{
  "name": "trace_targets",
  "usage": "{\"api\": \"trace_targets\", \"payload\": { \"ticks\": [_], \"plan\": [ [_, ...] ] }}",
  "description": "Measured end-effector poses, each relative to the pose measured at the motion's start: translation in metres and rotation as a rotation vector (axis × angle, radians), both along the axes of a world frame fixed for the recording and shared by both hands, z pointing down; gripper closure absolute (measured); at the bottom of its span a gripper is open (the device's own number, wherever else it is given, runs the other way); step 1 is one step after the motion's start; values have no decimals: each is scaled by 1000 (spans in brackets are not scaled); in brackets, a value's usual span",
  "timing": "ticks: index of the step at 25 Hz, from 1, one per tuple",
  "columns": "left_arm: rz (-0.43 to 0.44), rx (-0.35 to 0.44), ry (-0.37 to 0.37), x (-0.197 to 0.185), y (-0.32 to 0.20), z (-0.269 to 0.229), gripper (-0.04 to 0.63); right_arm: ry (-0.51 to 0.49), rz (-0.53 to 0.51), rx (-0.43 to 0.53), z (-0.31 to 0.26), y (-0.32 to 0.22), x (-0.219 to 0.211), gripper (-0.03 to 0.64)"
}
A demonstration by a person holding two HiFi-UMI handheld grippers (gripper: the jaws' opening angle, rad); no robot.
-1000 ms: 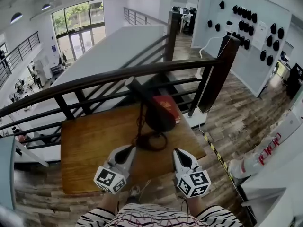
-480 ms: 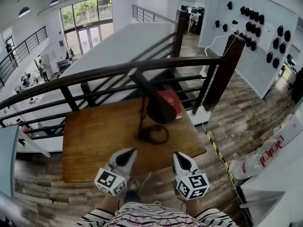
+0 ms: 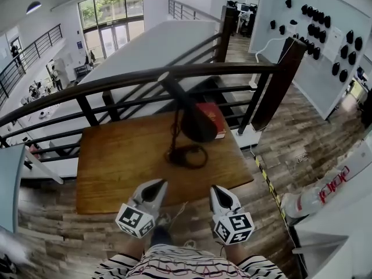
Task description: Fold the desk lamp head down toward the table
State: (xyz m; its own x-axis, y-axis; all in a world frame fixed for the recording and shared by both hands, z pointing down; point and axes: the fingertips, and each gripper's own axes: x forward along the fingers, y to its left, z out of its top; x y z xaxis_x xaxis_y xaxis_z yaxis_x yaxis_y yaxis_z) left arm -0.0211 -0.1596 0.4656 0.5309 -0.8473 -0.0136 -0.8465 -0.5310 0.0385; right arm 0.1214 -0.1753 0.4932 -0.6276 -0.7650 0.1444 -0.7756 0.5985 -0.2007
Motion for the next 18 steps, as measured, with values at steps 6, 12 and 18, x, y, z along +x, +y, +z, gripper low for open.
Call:
{"api": "trace_targets", "payload": {
  "ticks": [6,12,18],
  "plan": [
    [-9,-8,-10,10,4,8,594,18,-7,-6,8,4,8,615],
    [-13,-12,-22,14,7,11,594,21,1,-8,12,4,14,615],
    [-9,-17,-25,24,5,13,594,26,5,-9,14,1,23,615]
  ]
}}
